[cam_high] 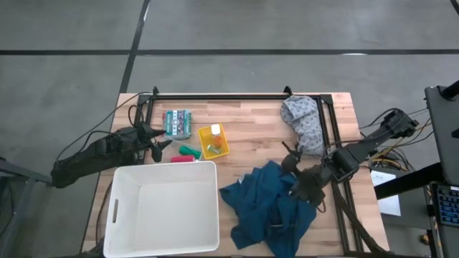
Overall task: Pick & place medical supplies in basket/bin
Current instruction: Put the blue patient gown into the white bin
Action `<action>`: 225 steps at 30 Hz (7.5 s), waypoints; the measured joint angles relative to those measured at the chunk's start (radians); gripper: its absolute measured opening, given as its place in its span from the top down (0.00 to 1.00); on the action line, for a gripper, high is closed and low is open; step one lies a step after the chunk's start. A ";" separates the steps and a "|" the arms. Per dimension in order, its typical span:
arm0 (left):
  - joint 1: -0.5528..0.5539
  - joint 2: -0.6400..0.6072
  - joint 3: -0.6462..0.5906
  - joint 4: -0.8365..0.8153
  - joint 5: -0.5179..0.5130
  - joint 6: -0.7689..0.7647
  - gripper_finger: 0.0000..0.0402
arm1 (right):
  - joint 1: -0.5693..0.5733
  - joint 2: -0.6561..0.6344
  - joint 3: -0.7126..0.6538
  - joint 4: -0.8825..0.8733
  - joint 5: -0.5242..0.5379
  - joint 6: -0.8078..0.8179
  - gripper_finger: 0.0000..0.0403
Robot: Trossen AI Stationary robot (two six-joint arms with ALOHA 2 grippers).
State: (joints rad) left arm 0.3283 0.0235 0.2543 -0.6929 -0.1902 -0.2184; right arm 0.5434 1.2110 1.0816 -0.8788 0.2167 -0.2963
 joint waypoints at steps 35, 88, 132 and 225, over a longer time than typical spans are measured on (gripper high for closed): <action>0.000 0.000 0.000 0.000 0.000 0.000 0.32 | 0.359 -0.062 -0.186 0.022 0.159 0.160 0.01; 0.000 0.000 0.000 0.000 0.000 0.000 0.32 | 0.787 0.309 -0.401 0.236 0.358 0.628 0.01; 0.000 0.000 0.000 0.000 0.000 0.000 0.32 | 0.561 0.186 -0.351 0.329 0.632 0.348 0.01; 0.000 0.000 0.000 0.000 0.000 0.000 0.32 | -0.056 0.284 -0.097 0.537 0.061 -0.134 0.01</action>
State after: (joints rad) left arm 0.3283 0.0235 0.2539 -0.6926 -0.1903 -0.2185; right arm 0.4871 1.4953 0.9843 -0.3415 0.2774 -0.4308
